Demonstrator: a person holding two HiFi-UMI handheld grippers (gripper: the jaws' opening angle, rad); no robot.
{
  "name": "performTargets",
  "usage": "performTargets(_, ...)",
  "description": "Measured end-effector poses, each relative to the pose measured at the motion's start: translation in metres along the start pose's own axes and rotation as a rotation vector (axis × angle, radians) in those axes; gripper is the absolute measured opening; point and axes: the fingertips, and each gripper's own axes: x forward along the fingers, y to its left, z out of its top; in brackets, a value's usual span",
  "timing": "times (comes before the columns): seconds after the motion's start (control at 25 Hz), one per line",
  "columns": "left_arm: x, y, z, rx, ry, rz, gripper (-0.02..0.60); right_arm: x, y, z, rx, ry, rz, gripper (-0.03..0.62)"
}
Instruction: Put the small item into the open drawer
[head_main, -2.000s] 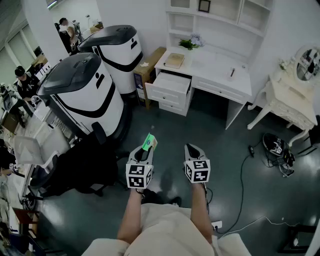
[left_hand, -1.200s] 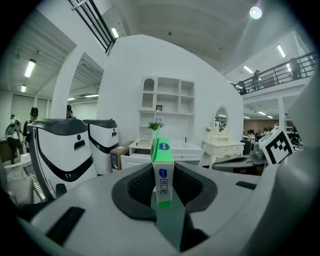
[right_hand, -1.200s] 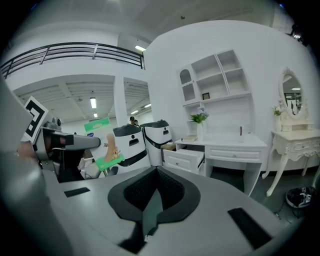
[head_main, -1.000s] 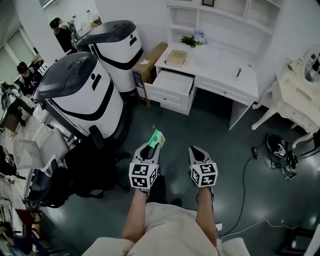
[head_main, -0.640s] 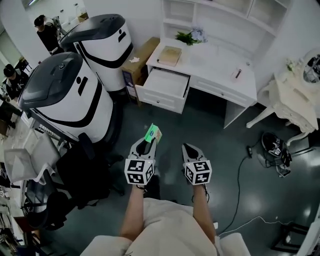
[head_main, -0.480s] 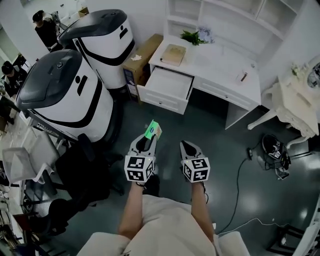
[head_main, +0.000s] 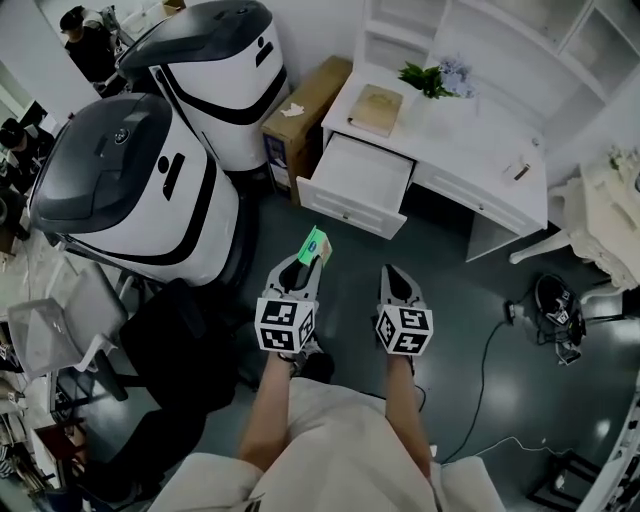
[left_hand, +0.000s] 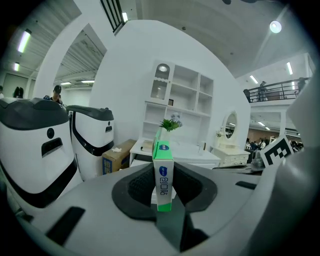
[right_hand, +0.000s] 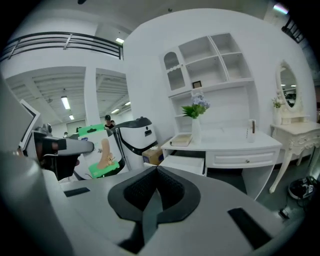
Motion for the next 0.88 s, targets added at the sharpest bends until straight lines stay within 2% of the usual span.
performTargets(0.28,0.023,0.064,0.015,0.006,0.012,-0.006,0.106,0.060,0.017,0.020,0.039,-0.013,-0.036,0.023)
performTargets(0.48,0.028,0.100,0.014,-0.006,0.020,0.003,0.106,0.090,0.037,0.011,0.007,0.058,0.021,0.025)
performTargets(0.6,0.031,0.114,0.011,-0.017,0.031,0.016,0.106,0.102,0.035,0.006,0.009,0.087,0.028,0.025)
performTargets(0.88,0.060,0.146,0.017,-0.015,0.040,0.046,0.106,0.150,0.024,0.020,0.010,0.080,0.034,0.024)
